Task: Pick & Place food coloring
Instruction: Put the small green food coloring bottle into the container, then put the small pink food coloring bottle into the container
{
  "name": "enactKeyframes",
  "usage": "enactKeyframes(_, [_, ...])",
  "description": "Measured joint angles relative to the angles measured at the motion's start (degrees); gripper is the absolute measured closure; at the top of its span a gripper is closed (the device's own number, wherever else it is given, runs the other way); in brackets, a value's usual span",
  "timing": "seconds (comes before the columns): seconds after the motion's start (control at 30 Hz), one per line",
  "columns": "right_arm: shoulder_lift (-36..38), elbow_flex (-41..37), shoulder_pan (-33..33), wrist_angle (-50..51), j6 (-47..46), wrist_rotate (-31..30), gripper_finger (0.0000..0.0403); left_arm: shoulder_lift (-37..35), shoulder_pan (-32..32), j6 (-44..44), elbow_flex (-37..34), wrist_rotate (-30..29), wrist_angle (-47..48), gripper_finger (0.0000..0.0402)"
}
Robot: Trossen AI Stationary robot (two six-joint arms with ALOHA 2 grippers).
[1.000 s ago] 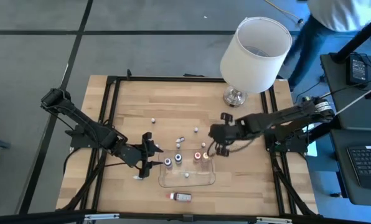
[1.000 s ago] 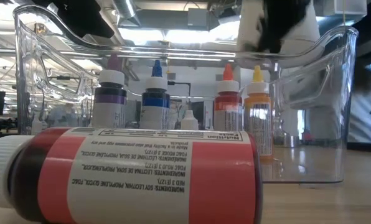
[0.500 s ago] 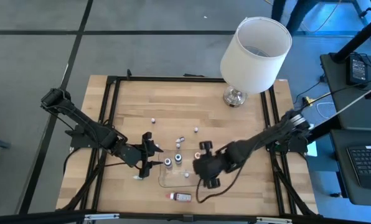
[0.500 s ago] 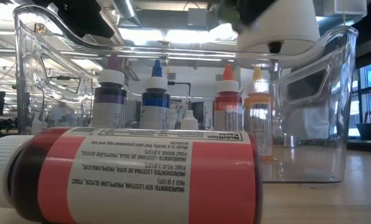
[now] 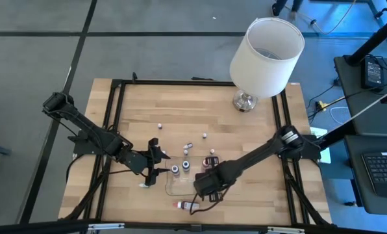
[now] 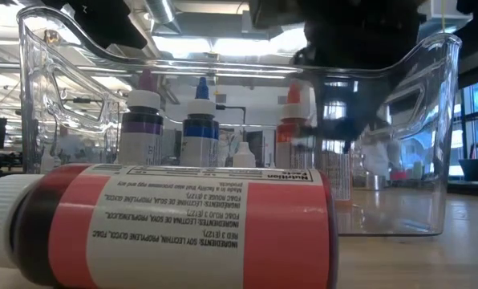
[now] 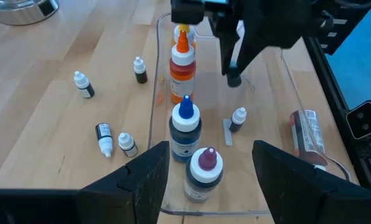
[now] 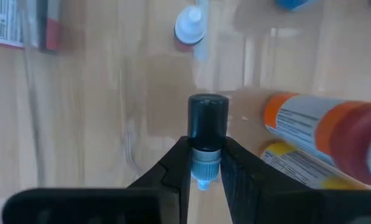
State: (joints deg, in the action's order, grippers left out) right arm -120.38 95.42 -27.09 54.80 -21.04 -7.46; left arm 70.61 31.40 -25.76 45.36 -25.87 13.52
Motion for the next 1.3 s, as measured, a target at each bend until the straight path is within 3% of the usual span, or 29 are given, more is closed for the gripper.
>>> enactKeyframes(0.27, [-1.44,-0.02,0.00,-0.13,0.31,1.15,0.0323,0.00,0.00,0.00,0.00,0.00,0.00,0.0176])
enactKeyframes(0.8, [-1.44,0.02,0.11,0.03,2.50,1.13,0.0277,0.00,0.00,0.00,0.00,0.00,0.00,0.0174])
enactKeyframes(1.0, [-1.21,6.40,0.48,11.19,3.69,1.09,0.0276,0.00,0.02,0.00,0.00,0.00,-0.02,0.0175])
enactKeyframes(1.13, [2.03,7.08,0.42,15.10,4.90,1.09,0.0276,-0.01,0.00,-0.01,0.00,0.00,-0.01,0.0174])
enactKeyframes(1.3, [11.70,-0.49,0.42,10.84,4.16,1.07,0.0285,-0.02,0.01,0.00,0.00,0.00,-0.02,0.0175])
